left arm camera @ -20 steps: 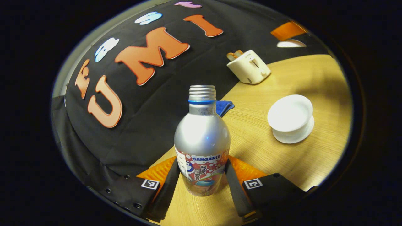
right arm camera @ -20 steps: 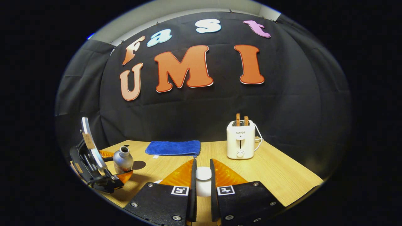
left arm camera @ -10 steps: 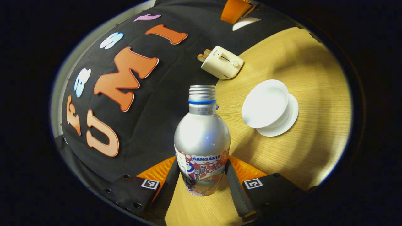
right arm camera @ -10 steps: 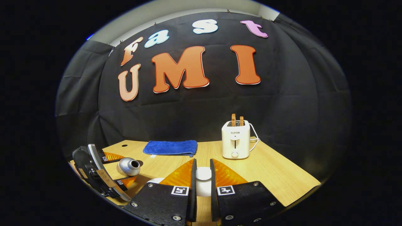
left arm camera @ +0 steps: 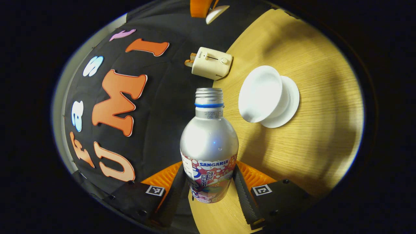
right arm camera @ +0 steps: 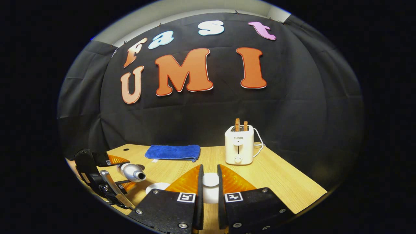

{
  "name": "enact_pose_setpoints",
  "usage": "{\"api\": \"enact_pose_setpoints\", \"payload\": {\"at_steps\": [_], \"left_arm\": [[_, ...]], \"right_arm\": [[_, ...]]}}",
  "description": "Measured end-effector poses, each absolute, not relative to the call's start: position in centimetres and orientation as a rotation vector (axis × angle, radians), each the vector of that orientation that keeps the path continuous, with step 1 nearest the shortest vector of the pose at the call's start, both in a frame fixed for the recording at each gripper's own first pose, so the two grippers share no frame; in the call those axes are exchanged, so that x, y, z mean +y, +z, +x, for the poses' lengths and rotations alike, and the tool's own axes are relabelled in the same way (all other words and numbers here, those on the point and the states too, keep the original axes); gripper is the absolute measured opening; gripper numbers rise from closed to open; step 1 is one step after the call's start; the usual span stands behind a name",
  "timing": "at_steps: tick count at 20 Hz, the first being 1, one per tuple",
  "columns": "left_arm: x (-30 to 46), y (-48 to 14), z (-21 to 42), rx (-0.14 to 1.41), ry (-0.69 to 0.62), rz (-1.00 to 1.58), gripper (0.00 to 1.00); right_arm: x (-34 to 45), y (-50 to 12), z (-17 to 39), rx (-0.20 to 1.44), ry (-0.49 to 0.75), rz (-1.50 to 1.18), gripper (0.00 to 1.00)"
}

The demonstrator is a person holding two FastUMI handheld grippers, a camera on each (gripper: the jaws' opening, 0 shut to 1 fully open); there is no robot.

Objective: Open the teacup lid with one hand, grasp the water bottle and pour water into the teacup with the other hand; after pouring, place the water bottle on the coaster and then close the teacup lid.

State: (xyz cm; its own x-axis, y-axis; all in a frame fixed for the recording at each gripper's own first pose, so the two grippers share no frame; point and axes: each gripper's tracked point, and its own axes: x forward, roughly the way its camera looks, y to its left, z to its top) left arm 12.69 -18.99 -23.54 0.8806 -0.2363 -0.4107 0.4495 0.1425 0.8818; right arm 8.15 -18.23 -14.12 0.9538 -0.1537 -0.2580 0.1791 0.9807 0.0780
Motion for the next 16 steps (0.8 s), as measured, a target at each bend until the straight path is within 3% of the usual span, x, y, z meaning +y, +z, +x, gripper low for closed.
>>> {"api": "enact_pose_setpoints", "payload": {"at_steps": [16], "left_arm": [[-18.8,-22.3,14.7,0.099,-0.525,1.653,0.83]], "right_arm": [[-17.9,-14.1,7.7,0.262,-0.147,0.08,0.18]]}}
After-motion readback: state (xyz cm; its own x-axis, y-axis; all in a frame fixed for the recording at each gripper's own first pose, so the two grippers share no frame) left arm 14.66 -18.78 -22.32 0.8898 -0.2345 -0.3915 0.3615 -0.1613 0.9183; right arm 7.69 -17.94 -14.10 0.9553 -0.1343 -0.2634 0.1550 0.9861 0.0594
